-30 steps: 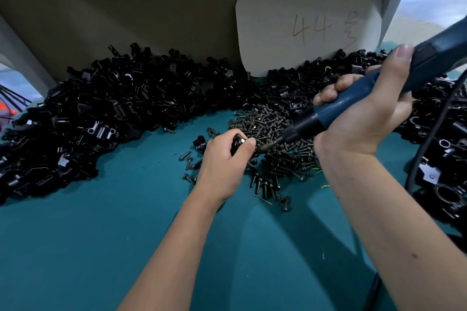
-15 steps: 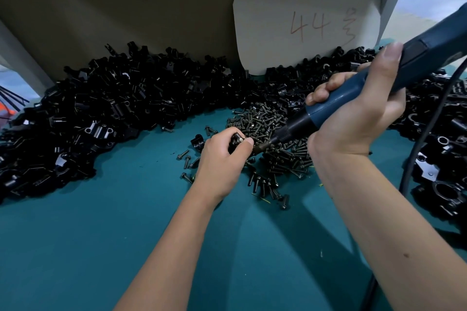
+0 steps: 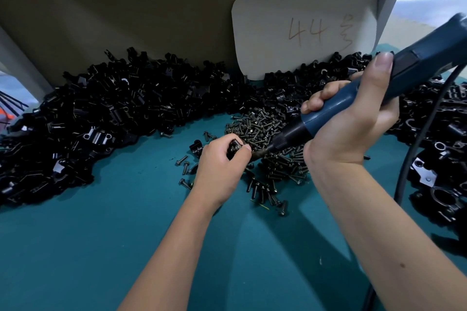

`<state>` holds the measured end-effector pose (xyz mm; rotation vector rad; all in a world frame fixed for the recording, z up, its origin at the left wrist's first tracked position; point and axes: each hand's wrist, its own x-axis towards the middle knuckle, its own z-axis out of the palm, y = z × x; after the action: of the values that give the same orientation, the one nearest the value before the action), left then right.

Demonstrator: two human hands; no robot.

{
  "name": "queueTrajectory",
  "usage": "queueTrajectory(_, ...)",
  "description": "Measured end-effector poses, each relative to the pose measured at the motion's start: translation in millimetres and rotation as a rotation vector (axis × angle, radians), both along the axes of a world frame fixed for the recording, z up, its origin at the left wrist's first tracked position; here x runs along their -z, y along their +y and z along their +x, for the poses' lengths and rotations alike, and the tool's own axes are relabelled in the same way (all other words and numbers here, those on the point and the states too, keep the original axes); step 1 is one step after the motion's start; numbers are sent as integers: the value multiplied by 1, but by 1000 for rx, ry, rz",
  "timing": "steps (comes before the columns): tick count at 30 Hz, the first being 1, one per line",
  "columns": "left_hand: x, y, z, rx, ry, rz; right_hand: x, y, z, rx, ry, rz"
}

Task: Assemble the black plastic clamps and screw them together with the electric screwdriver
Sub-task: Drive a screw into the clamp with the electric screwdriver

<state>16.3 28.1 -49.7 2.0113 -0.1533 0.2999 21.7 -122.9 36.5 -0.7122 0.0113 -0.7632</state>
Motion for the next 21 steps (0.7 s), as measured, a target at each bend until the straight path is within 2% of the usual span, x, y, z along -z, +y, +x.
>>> queueTrajectory(14, 0, 1, 2, -5, -8, -12, 9, -1, 8, -23, 41, 16)
queueTrajectory(21, 0, 2, 4, -4, 26, -36, 7, 2, 6, -47, -28, -46)
